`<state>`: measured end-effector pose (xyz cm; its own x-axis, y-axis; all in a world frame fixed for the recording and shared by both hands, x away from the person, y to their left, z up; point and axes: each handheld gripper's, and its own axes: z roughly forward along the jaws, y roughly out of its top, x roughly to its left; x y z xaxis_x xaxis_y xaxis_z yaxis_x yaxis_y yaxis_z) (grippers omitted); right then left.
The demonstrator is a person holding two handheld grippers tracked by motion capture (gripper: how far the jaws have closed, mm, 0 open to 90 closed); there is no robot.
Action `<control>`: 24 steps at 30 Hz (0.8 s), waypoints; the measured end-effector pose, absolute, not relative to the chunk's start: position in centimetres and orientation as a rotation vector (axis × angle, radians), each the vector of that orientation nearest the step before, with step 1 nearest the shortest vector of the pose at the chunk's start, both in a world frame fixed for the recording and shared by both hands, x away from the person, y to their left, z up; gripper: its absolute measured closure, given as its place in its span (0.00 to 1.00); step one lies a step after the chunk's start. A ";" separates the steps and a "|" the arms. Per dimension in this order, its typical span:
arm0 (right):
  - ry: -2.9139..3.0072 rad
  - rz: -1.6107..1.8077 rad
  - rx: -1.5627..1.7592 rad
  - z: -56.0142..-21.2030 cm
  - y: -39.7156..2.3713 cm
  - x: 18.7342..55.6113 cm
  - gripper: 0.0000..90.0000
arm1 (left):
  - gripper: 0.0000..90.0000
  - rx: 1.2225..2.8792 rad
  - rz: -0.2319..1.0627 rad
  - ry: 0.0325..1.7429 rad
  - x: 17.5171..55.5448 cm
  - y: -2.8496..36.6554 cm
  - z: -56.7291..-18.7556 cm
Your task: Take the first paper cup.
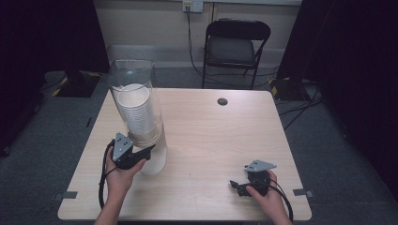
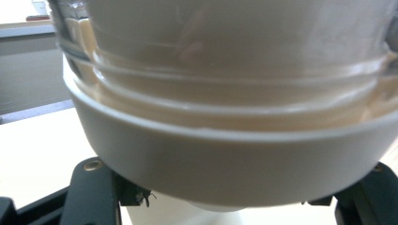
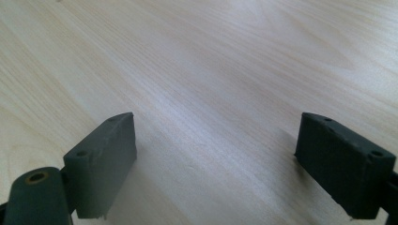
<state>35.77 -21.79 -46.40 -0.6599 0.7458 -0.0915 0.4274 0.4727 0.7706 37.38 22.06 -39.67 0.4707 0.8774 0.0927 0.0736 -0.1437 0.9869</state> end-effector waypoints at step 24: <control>2.306 1.035 0.982 -46.4 -21.8 35.8 0.14 | 0.40 1.780 0.888 0.936 37.7 21.6 -41.1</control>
